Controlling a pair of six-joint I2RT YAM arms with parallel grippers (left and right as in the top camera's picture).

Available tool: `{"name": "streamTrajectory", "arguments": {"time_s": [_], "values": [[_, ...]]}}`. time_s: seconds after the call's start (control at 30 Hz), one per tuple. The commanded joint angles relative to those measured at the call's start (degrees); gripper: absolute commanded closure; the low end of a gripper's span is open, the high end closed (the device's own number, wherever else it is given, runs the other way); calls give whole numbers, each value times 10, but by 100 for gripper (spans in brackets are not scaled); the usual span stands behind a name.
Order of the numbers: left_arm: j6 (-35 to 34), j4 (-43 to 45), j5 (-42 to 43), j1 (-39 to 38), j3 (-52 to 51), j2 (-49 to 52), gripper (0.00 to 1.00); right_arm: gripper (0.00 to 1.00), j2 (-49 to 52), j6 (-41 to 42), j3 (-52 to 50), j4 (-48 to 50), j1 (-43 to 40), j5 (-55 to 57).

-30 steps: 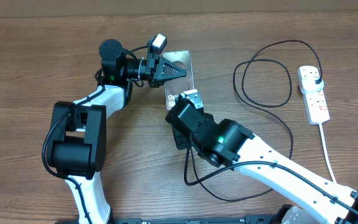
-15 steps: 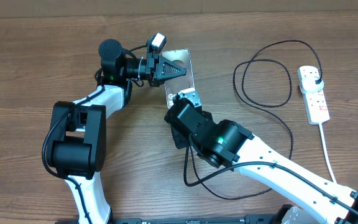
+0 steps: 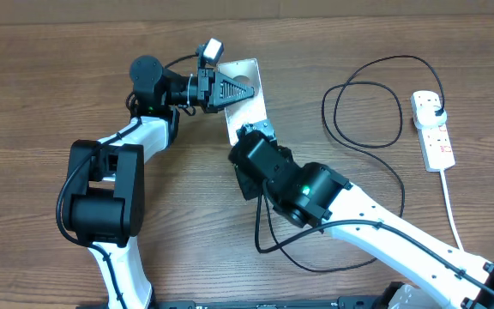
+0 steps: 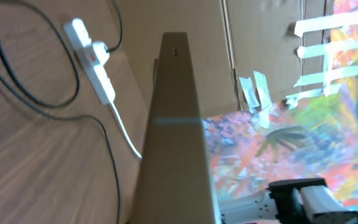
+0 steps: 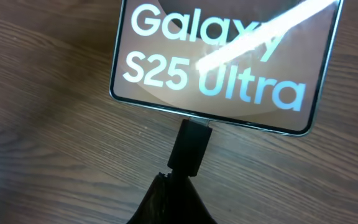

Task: Plug charger to phone and switch on socket

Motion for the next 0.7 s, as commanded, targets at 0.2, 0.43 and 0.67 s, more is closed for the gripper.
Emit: {"name": "streamTrajectory", "arguments": {"time_s": [0.2,0.43,0.67], "values": [[-50,69,46,-18,3,-7,96,82,-20,-4,31,15,-31,5],[-49,70,19,-41,3,-7,96,57,-106,42,31,-19,-33,5],[-44,69,-48,-93,41,-7,96,36,-262,59,31,-47,-75,6]]}}
